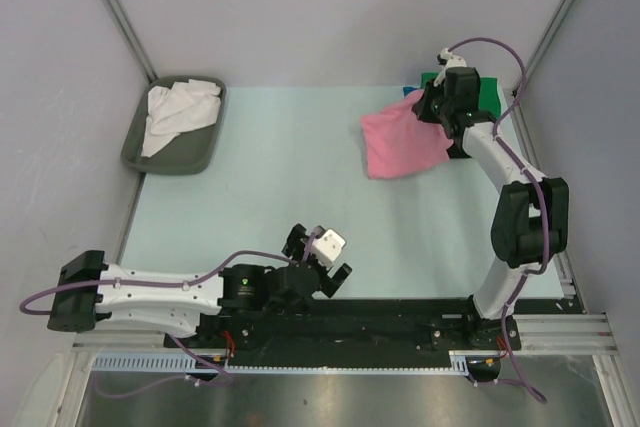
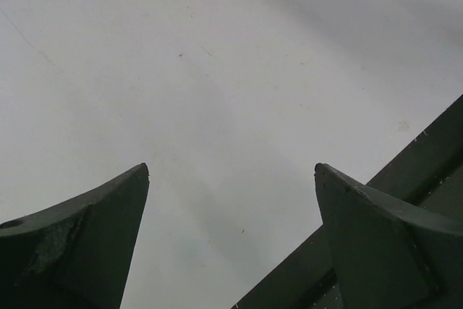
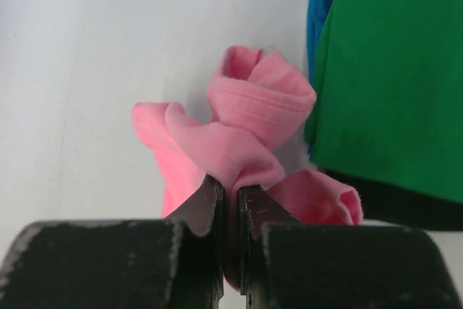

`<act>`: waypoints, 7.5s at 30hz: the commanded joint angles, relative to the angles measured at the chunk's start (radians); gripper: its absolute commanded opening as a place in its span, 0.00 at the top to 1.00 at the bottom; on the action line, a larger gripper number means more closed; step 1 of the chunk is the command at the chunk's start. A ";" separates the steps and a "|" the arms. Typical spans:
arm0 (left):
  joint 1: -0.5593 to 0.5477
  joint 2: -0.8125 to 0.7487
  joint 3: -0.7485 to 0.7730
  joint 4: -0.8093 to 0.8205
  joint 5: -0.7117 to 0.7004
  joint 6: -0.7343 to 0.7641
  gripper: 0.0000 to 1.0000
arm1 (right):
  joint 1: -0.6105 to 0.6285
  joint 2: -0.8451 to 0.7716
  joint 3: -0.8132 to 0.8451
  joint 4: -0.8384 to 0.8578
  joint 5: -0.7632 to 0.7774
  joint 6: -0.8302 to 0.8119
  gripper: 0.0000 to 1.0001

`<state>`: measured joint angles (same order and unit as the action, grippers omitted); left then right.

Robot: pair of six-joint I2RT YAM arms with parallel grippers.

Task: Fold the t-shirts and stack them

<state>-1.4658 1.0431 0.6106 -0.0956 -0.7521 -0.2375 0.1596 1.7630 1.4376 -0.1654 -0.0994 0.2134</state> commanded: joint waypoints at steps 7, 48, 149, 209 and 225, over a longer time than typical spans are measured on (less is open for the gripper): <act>-0.004 -0.029 -0.048 0.045 -0.021 0.018 0.01 | -0.077 0.157 0.424 0.012 -0.046 -0.083 1.00; 0.090 0.095 -0.063 0.126 0.056 0.020 0.00 | -0.401 0.754 0.998 -0.122 -0.068 0.144 0.37; 1.124 0.199 0.574 -0.480 0.597 -0.148 0.00 | -0.203 0.093 0.003 0.178 0.480 0.271 0.03; 1.127 0.261 0.561 -0.446 0.637 -0.134 0.00 | -0.370 0.153 0.170 -0.063 0.406 0.224 1.00; 1.139 0.245 0.537 -0.434 0.652 -0.128 0.00 | -0.227 0.127 0.242 -0.128 0.535 0.155 0.00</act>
<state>-0.3374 1.3197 1.1481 -0.5549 -0.1219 -0.3836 -0.1078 1.9816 1.6112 -0.2878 0.3645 0.4053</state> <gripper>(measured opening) 0.996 0.991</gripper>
